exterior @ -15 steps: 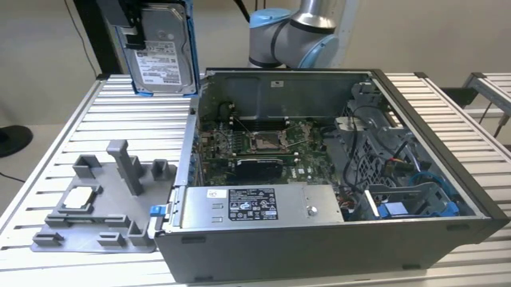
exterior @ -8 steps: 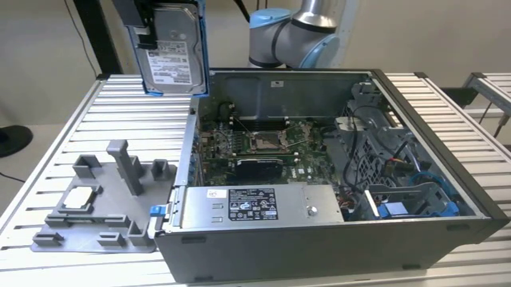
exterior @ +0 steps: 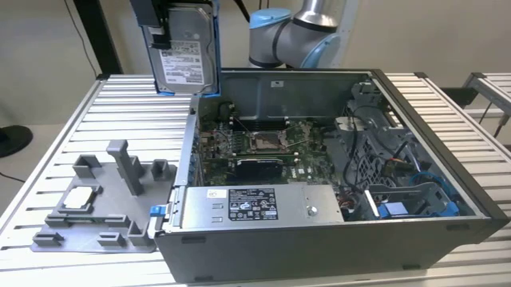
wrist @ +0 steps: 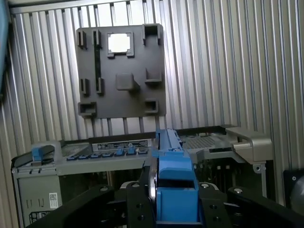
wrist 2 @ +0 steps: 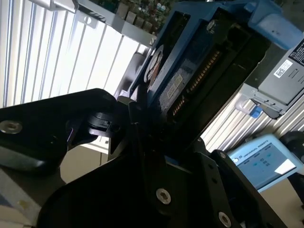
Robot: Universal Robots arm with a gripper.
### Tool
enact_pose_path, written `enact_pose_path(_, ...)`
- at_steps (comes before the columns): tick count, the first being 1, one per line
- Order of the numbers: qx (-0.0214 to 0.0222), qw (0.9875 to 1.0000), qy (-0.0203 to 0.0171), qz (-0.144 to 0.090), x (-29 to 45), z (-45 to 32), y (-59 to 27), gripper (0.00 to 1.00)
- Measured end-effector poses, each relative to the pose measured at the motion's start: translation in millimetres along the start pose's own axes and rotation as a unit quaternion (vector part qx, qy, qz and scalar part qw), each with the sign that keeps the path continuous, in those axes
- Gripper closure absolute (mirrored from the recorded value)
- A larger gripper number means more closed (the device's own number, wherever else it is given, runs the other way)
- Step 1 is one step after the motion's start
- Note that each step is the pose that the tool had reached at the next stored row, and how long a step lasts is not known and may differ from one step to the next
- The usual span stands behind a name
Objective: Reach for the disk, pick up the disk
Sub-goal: 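Pick up the disk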
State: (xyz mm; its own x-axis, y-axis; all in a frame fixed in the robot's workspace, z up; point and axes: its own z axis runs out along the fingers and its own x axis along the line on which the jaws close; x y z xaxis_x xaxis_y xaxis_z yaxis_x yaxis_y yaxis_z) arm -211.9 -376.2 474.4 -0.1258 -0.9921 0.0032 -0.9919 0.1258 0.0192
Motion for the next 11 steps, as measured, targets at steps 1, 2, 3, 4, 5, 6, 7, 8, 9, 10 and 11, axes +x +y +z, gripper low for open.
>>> enact_pose_path(1, 0.0000, 1.0000, 0.0000, 0.000, -0.4, -0.1, -3.1, 1.00)
enact_pose_path(2, 0.0000, 1.0000, 0.0001, 0.000, -0.8, -0.2, -6.1, 1.00)
enact_pose_path(3, 0.0000, 1.0000, 0.0000, 0.000, -1.2, -0.2, -9.8, 1.00)
enact_pose_path(4, 0.0000, 1.0000, 0.0001, 0.000, -1.7, -0.3, -13.2, 1.00)
enact_pose_path(5, 0.0000, 1.0000, 0.0000, 0.000, -2.1, -0.3, -16.8, 1.00)
enact_pose_path(6, 0.0000, 1.0000, 0.0000, 0.000, -2.6, -0.4, -20.7, 1.00)
enact_pose_path(7, 0.0000, 1.0000, 0.0000, 0.000, -3.1, -0.5, -24.6, 1.00)
enact_pose_path(8, 0.0000, 1.0000, 0.0000, 0.000, -3.6, -0.6, -28.8, 1.00)
enact_pose_path(9, -0.0001, 1.0000, 0.0000, 0.000, -4.2, -0.7, -33.0, 1.00)
enact_pose_path(10, -0.0001, 1.0000, 0.0000, 0.000, -4.7, -0.8, -37.0, 1.00)
enact_pose_path(11, -0.0001, 1.0000, 0.0000, 0.000, -5.2, -0.8, -41.0, 1.00)
